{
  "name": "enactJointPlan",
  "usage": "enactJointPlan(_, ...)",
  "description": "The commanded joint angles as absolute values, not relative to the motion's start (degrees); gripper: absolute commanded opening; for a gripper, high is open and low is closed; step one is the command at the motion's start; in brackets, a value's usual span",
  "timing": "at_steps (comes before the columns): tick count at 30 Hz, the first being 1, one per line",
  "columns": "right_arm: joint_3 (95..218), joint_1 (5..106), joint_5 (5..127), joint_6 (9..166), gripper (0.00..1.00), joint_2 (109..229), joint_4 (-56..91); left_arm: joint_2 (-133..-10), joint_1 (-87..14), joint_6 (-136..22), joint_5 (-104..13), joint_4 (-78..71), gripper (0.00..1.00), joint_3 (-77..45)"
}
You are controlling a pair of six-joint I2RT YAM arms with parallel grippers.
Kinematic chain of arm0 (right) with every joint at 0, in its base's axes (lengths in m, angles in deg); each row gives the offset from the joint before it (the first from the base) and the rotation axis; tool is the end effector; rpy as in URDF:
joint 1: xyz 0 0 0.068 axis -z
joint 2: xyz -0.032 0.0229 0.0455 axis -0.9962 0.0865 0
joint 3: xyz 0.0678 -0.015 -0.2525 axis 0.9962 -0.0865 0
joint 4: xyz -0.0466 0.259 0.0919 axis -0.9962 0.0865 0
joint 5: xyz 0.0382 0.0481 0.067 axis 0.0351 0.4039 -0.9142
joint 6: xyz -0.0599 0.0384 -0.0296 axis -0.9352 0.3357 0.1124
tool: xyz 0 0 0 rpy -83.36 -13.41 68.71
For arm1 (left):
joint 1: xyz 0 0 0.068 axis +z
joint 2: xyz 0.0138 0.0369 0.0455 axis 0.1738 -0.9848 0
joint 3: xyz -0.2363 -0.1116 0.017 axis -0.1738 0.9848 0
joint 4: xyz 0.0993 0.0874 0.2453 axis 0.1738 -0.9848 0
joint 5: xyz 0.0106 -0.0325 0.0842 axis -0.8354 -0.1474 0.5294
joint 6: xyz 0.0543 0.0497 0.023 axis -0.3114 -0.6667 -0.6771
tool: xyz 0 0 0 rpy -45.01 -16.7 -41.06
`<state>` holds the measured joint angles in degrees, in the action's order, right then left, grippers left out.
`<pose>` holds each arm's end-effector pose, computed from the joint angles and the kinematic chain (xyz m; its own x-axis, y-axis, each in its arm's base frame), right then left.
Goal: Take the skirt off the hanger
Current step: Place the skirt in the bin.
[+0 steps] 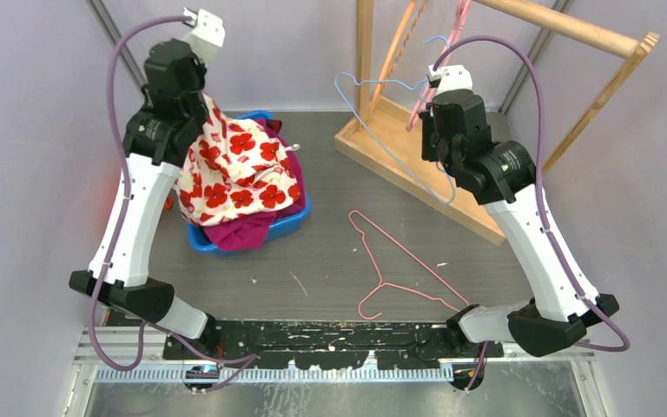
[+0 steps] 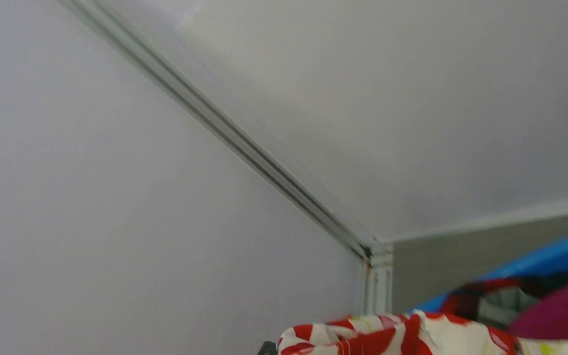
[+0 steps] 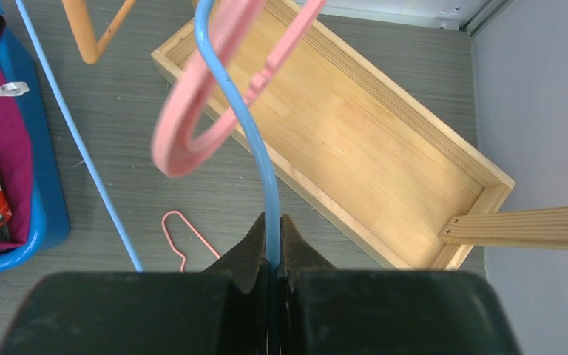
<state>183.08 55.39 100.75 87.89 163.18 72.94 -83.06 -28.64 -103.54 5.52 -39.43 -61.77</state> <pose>0.2571 0.1122 0.4662 -0.4322 -0.1125 -0.8947 -0.0425 0.9936 -0.1044 0.3202 -0.0611 0.5476 -0.2662 0.5305 -0.8048 -0.3083 0.7442 0.5926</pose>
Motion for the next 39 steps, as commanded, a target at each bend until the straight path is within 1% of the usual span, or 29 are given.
enactJointPlan(1, 183.5, 55.4, 101.1, 86.8, 0.01, 161.0, 70.2, -79.2, -28.4, -92.1, -0.7, -39.9, 0.0, -51.5)
enactJointPlan(3, 183.6, 55.4, 100.2, 86.6, 0.01, 160.6, 70.3, -78.2, -28.2, -86.8, -5.6, -39.7, 0.0, -44.5)
enactJointPlan(6, 184.0, 55.4, 98.6, 86.1, 0.01, 160.4, 71.6, -79.5, -27.8, -81.1, -11.4, -39.2, 0.0, -37.0)
enactJointPlan(10, 184.1, 55.4, 96.1, 85.6, 0.01, 159.9, 76.4, -80.2, -25.7, -74.2, -21.2, -34.9, 0.0, -31.6)
enactJointPlan(14, 180.7, 55.4, 93.3, 85.7, 0.01, 156.2, 77.7, -81.9, -25.5, -69.2, -29.3, -34.1, 0.0, -30.3)
enactJointPlan(15, 180.2, 55.4, 93.3, 85.6, 0.01, 155.6, 78.7, -81.9, -25.5, -67.2, -32.2, -33.6, 0.03, -28.8)
enactJointPlan(16, 179.8, 55.4, 93.7, 85.5, 0.01, 155.1, 79.5, -81.7, -25.5, -65.6, -33.7, -33.0, 0.09, -27.5)
enactJointPlan(17, 179.5, 55.4, 94.1, 85.4, 0.01, 154.7, 80.5, -81.4, -25.5, -64.2, -34.9, -32.5, 0.18, -26.1)
enactJointPlan(18, 179.2, 55.4, 94.3, 85.3, 0.01, 154.4, 81.3, -81.1, -25.5, -63.3, -35.6, -32.2, 0.28, -25.0)
enactJointPlan(19, 179.1, 55.5, 94.4, 85.5, 0.01, 154.0, 81.9, -80.7, -25.6, -62.8, -36.1, -32.5, 0.43, -24.5)
enactJointPlan(20, 179.0, 55.4, 94.4, 85.8, 0.01, 153.7, 82.6, -80.2, -25.6, -62.7, -36.8, -33.0, 0.71, -24.4)
enactJointPlan(21, 178.9, 55.4, 94.6, 86.3, 0.01, 153.3, 83.3, -79.6, -25.6, -62.9, -37.0, -33.6, 0.93, -24.4)
enactJointPlan(22, 178.8, 55.4, 95.0, 86.7, 0.01, 153.1, 84.1, -78.9, -25.6, -63.3, -37.2, -34.1, 0.99, -24.8)
enactJointPlan(26, 178.5, 55.4, 97.2, 86.2, 0.01, 151.6, 88.5, -77.1, -25.9, -64.4, -35.5, -38.4, 0.99, -29.3)
enactJointPlan(32, 181.7, 55.4, 98.1, 86.4, 0.01, 149.6, 98.7, -76.7, -26.4, -66.3, -33.1, -42.0, 0.99, -37.2)
enactJointPlan(35, 182.2, 55.4, 101.7, 88.8, 0.01, 148.0, 102.5, -77.1, -26.6, -66.6, -33.0, -42.2, 0.99, -38.2)
enactJointPlan(39, 181.4, 55.4, 111.1, 92.2, 0.01, 145.8, 105.0, -77.7, -27.5, -66.6, -33.2, -42.0, 1.0, -37.9)
